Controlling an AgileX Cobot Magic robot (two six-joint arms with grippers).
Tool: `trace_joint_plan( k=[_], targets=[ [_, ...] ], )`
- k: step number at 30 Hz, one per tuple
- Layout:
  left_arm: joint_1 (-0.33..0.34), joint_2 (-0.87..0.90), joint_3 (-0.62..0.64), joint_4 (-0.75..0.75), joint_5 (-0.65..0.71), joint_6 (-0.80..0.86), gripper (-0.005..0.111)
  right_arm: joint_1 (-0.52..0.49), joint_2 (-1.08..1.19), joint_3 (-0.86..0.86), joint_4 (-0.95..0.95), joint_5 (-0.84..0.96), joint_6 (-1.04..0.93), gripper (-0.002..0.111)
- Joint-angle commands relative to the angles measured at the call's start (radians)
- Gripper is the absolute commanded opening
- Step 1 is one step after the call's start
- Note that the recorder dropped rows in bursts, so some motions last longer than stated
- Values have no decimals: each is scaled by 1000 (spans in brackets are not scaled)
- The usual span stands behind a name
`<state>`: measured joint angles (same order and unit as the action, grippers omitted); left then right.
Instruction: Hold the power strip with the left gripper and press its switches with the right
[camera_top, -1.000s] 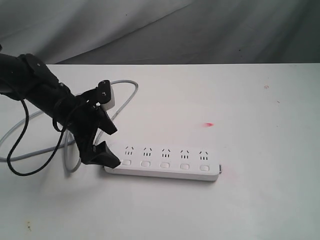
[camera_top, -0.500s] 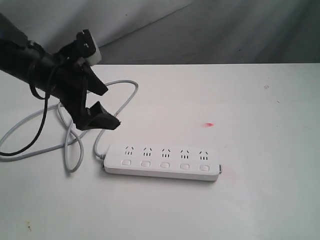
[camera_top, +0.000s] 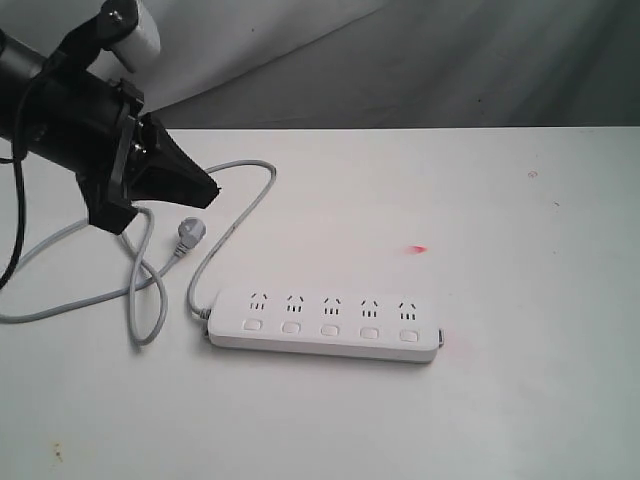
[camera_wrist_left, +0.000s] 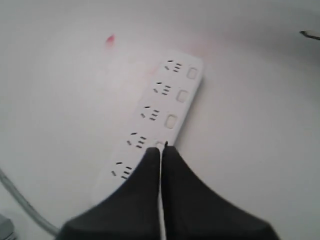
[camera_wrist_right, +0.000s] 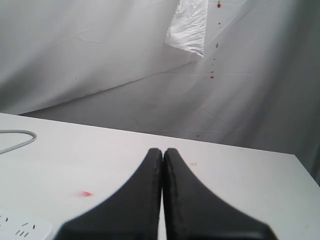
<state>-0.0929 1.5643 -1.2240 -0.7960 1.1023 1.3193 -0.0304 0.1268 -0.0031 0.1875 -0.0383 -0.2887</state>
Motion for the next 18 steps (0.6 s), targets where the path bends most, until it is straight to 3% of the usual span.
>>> trace_joint_plan(
  k=[1, 10, 15, 18],
  targets=[
    [-5, -36, -4, -16, 97, -11, 0, -7, -5, 3, 2, 1, 0, 0],
    [-5, -54, -2, 3, 71, -44, 0, -7, -5, 3, 2, 0, 3, 0],
    [-5, -226, 79, 22, -73, -182, 0, -7, -5, 3, 2, 0, 3, 0],
    [-5, -382, 176, 22, -236, -227, 0, -7, -5, 3, 2, 0, 3, 0]
  ],
)
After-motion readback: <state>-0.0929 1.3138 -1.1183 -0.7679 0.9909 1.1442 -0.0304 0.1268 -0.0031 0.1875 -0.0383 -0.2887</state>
